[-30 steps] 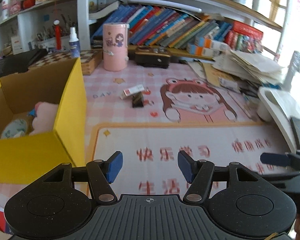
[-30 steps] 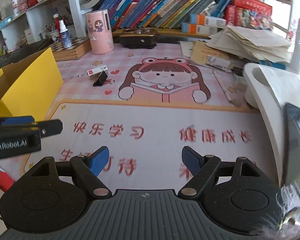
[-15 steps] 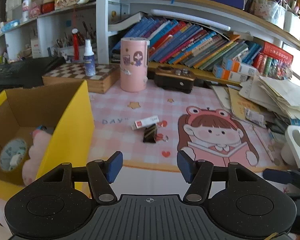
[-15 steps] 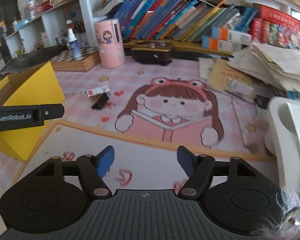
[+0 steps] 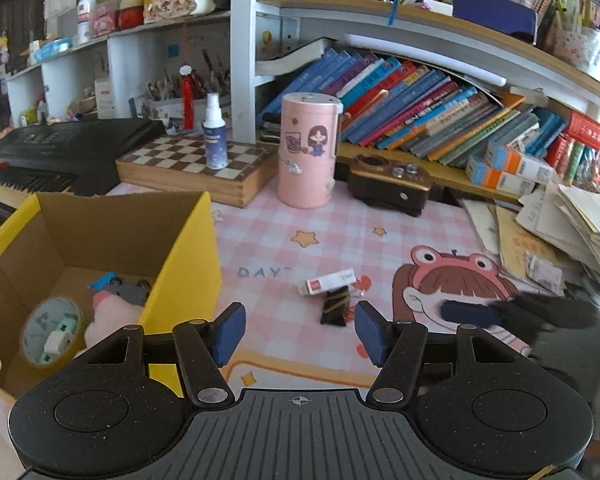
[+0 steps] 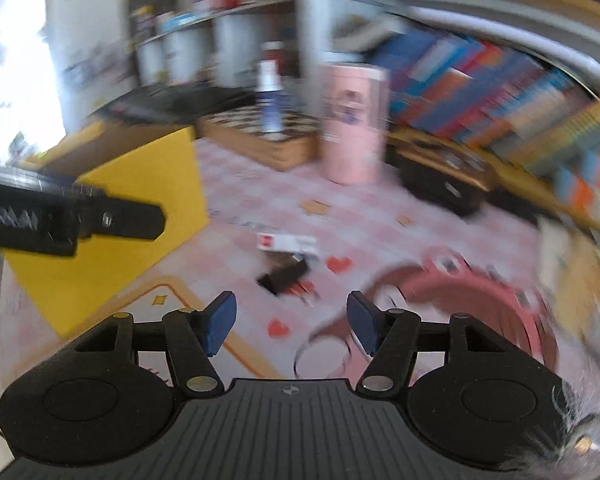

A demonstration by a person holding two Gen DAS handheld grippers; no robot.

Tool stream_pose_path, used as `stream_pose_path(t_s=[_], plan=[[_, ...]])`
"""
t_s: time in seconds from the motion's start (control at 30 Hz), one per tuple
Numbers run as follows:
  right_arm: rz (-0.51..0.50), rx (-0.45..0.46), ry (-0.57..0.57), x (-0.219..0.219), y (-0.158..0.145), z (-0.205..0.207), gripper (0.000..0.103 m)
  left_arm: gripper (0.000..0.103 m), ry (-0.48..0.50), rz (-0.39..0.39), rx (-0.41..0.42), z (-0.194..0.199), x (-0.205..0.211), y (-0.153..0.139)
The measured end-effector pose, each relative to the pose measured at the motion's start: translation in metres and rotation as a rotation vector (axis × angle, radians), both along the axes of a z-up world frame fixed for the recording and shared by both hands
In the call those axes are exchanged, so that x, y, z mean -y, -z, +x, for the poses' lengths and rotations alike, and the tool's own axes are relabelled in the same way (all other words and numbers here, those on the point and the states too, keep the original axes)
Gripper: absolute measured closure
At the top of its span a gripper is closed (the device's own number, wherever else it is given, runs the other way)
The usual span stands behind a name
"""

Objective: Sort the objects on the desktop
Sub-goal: 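Reach both grippers toward the black binder clip and white staple box, then grasp the black binder clip with the right gripper while the left gripper approaches the staple box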

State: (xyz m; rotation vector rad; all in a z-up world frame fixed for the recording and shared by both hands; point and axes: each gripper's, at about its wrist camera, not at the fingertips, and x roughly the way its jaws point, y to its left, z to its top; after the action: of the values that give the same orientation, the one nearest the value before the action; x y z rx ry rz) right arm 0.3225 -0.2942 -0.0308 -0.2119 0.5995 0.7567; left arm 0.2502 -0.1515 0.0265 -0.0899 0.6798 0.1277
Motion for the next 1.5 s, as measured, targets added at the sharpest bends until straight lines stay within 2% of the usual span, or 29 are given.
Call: stream_pose_path(t_s=[0.13,0.37,0.53,0.67,0.77,0.87,1.07,1.13,1.33,1.5], plan=[[-0.055,0.016,-0.137,-0.020,0.014,0.027,0.044,0.042,-0.011,0.005,0.001,0.003,-0.001,-0.003],[-0.118,-0.034,-0.239,-0.041,0.035,0.072,0.044,0.042,-0.028,0.008,-0.009,0.002,-0.005,-0.004],[-0.112,-0.059,-0.279,-0.049,0.043,0.086,0.046,0.042,-0.044,0.012,-0.019,0.002,-0.009,-0.003],[-0.102,-0.070,-0.302,-0.054,0.045,0.086,0.058,0.042,-0.044,0.013,-0.020,0.003,-0.009,-0.003],[-0.120,-0.076,-0.292,-0.052,0.043,0.080,0.059,0.042,-0.036,0.008,-0.018,0.006,-0.007,-0.003],[-0.117,-0.072,-0.232,-0.041,0.035,0.066,0.059,0.042,-0.022,-0.001,-0.013,0.011,-0.004,-0.002],[-0.116,-0.072,0.075,-0.001,0.014,0.032,0.059,0.042,-0.013,-0.049,-0.033,0.030,0.005,0.012],[-0.132,-0.079,0.141,0.012,0.010,0.018,0.059,0.042,-0.024,-0.072,-0.045,0.039,0.008,0.019],[-0.141,-0.050,0.215,0.044,0.001,-0.025,0.059,0.043,-0.082,-0.038,-0.060,0.066,0.020,0.049],[-0.096,-0.075,0.230,0.059,0.000,-0.043,0.059,0.043,-0.160,0.023,-0.072,0.097,0.027,0.074]])
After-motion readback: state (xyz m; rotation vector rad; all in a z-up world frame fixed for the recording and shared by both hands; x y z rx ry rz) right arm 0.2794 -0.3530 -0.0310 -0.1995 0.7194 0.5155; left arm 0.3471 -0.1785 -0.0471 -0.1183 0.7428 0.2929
